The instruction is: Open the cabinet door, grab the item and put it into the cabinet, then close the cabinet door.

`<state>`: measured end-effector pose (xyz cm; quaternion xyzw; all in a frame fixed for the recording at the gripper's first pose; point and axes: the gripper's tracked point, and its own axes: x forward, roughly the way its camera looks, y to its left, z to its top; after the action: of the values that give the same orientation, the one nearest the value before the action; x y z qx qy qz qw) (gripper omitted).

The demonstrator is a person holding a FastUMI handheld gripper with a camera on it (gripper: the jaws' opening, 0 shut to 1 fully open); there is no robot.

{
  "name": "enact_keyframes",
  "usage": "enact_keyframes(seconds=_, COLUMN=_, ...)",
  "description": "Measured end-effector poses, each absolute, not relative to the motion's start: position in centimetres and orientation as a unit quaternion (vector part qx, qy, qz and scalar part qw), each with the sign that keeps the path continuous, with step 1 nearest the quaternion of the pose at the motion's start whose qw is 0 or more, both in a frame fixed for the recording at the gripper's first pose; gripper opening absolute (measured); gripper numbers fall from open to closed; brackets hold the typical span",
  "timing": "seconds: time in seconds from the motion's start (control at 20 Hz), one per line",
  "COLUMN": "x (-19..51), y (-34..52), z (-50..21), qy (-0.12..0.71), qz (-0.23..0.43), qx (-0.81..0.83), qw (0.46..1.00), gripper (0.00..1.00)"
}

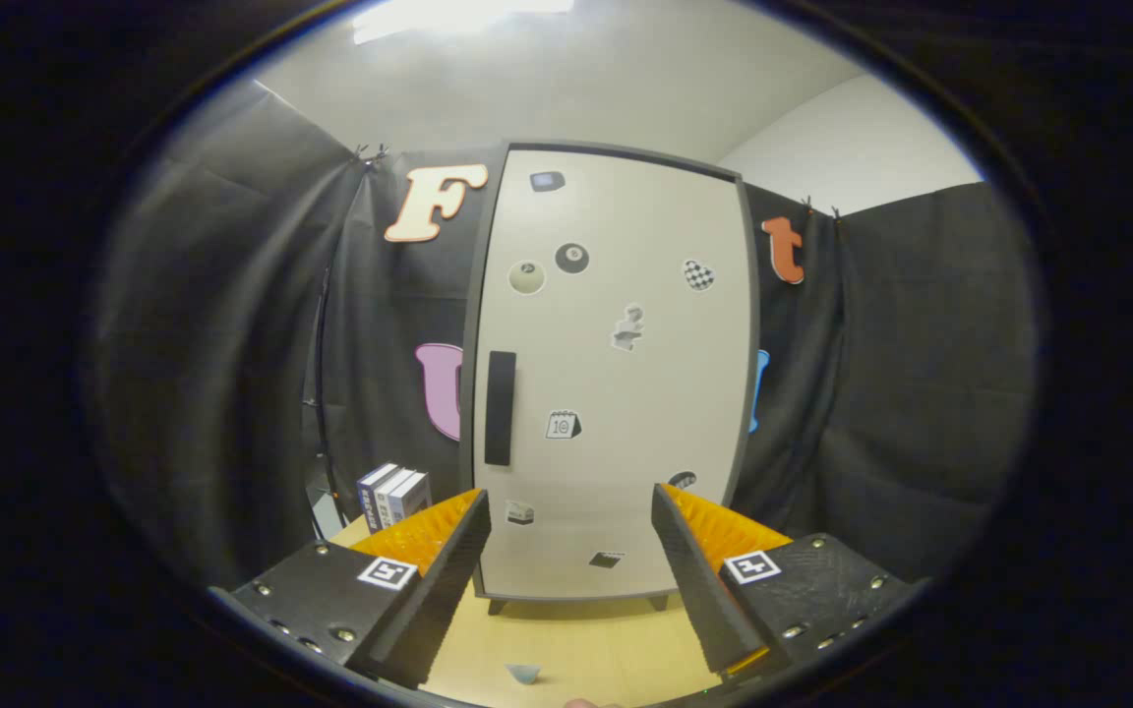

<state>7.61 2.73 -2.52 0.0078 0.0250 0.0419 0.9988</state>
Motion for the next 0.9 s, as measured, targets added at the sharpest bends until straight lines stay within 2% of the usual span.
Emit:
enact_keyframes(seconds=0.45, x=17.4, y=9.0, z=-2.5, qy=0.021, qz=0.089, qx=0.024, qw=0.996, gripper=0.98)
enact_keyframes(seconds=0.9, x=25.0, y=12.1, z=-2.9, qy=0.024, qz=0.091, qx=0.04, qw=0.995, gripper=0.97)
